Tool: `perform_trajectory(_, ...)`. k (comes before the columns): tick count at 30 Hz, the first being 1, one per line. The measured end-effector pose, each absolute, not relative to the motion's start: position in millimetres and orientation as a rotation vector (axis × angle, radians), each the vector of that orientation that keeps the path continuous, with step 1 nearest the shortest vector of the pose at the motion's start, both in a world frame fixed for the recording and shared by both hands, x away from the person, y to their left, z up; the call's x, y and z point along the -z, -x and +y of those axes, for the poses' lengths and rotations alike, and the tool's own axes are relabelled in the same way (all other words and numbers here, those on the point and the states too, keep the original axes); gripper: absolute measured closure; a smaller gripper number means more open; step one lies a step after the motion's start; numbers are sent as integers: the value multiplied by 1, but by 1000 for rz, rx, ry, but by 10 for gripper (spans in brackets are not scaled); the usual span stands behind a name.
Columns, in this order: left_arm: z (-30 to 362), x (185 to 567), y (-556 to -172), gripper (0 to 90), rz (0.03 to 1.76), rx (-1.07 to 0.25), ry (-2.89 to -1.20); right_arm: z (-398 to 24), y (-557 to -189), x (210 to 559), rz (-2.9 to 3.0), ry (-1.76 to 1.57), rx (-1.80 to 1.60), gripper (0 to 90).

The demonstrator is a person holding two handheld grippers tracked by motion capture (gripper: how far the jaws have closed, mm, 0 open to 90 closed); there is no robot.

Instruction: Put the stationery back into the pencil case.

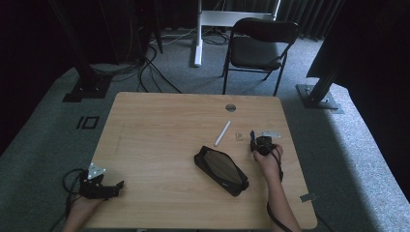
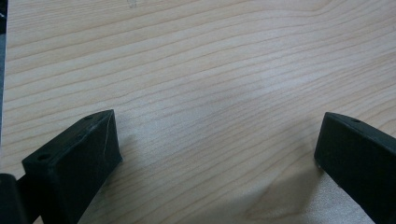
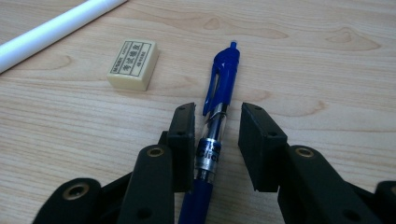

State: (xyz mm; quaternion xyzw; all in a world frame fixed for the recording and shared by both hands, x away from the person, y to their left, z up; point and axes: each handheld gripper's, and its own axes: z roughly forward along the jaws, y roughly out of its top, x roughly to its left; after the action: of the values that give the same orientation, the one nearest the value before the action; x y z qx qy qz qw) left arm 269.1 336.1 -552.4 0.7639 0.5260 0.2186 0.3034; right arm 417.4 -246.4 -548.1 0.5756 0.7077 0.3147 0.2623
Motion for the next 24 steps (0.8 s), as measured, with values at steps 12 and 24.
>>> perform_trajectory(12,336,552,-269,2,1390,-577,-2026,-247,-416,550,1868,-1595,-879,790)
perform_trajectory(24,336,553,-269,2,1390,-577,-2025,-248,-415,550,1839,-1656,-915,793)
